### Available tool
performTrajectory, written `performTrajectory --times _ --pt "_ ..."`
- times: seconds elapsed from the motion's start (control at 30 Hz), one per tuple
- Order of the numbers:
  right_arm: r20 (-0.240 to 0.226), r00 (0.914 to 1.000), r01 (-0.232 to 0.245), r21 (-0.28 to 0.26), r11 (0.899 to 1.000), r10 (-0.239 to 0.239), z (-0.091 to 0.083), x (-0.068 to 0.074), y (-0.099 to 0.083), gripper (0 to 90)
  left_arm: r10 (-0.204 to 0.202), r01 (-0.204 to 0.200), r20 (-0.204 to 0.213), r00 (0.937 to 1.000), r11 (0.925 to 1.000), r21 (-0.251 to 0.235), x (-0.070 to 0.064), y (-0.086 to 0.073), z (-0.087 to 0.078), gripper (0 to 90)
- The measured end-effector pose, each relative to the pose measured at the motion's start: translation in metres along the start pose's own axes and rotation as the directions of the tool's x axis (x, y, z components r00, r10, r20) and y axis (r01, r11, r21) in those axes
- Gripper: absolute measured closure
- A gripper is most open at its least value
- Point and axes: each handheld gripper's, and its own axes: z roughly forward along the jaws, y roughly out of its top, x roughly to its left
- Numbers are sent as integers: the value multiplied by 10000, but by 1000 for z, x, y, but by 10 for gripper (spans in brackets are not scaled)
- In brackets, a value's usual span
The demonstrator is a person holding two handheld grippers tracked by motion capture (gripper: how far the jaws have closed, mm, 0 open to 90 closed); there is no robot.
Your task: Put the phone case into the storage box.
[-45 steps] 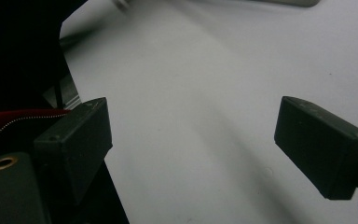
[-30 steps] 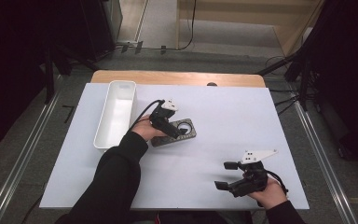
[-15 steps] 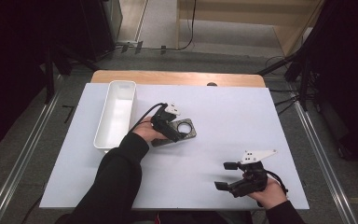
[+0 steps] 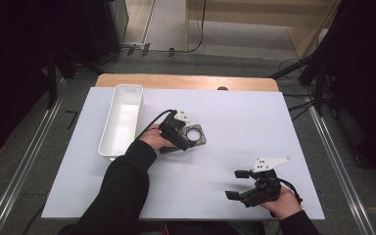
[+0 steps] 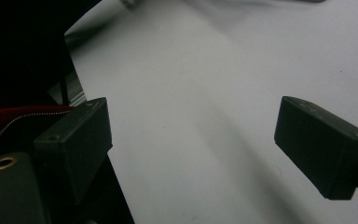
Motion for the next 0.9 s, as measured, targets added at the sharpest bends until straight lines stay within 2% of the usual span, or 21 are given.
performTrajectory --times 0.07,0.2,0.33,0.47,0.5,0.6,0.9 --pt "6 10000 49 -13 10000 -49 0 0 0 100 162 -161 -97 9998 9998 103 0 0 0 27" --pt "7 10000 45 -12 10000 -45 0 0 0 100 181 -181 -77 9998 9998 72 0 -1 1 28" --pt "8 10000 32 -38 10000 -32 0 0 0 100 359 -357 -58 9993 9987 361 -2 -3 4 28" --pt "8 10000 27 -35 10000 -27 0 0 0 100 446 -443 -50 9990 9980 444 -3 -3 5 33" --pt "10 10000 31 -23 10000 -31 0 0 0 100 463 -448 -314 9984 9978 489 -4 -3 5 63" --pt "9 10000 35 -21 10000 -35 0 0 0 100 555 -536 -322 9979 9969 569 -4 -3 5 73" --pt "12 10000 33 -19 10000 -33 0 0 0 100 465 -446 -275 9985 9969 652 -3 -3 5 73"
